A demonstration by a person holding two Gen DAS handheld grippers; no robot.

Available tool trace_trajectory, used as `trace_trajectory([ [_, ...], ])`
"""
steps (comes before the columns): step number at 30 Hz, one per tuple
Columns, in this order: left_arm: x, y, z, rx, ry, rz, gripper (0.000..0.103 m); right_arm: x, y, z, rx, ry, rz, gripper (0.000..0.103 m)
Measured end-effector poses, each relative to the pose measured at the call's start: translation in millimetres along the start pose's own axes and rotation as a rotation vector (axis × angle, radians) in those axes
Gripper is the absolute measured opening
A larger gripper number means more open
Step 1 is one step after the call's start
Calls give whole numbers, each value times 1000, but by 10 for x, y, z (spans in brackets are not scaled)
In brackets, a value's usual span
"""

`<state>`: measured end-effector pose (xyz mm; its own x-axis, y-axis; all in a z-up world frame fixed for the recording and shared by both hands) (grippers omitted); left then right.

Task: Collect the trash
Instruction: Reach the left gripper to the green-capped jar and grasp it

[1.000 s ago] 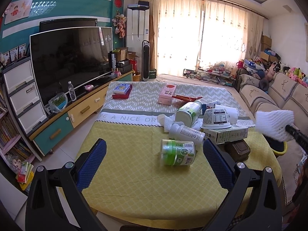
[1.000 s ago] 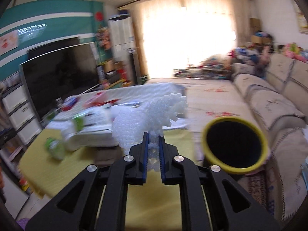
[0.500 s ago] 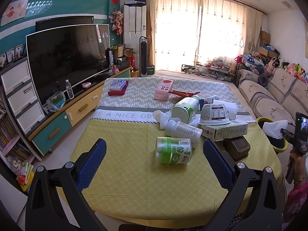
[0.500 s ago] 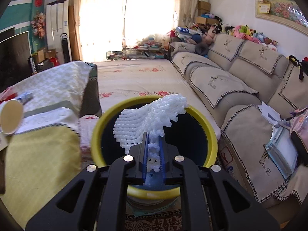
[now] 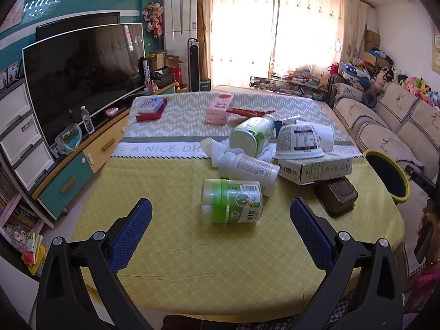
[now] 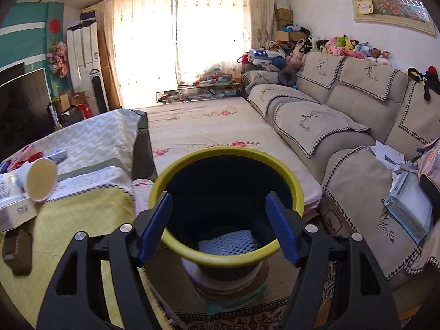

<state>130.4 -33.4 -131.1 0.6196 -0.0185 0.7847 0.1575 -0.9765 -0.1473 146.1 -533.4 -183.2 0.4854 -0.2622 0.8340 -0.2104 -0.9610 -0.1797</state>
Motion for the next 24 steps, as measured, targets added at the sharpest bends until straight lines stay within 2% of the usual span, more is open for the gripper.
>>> trace_trajectory([
  [10, -87, 264, 548, 13, -66, 50, 99, -50, -369, -79, 78, -8, -35, 72],
  [16, -114, 330, 865, 16, -119, 39, 99, -87, -422, -62, 97, -25, -35, 72],
  [20, -113, 337, 939, 23, -124, 45, 99, -105, -402, -37, 101, -33, -25, 72],
  [22, -107, 339, 957, 24, -121, 45, 97, -116, -398, -27, 105, -36, -20, 72],
  [24, -98, 331, 958, 26, -117, 46, 85, -118, -397, -15, 110, -39, -18, 72],
])
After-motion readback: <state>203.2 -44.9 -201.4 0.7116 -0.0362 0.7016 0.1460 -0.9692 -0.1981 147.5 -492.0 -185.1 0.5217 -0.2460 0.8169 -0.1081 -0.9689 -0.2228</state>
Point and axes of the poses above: each gripper's, at about its wrist camera, not at the fingertips, and z roughly the way its jaws point, y to its right, x to its top, the point moved 7 cm from there along z, roughly the way its jaws point, and after that the axes turned 14 degrees about x, right-handed, at the moved point
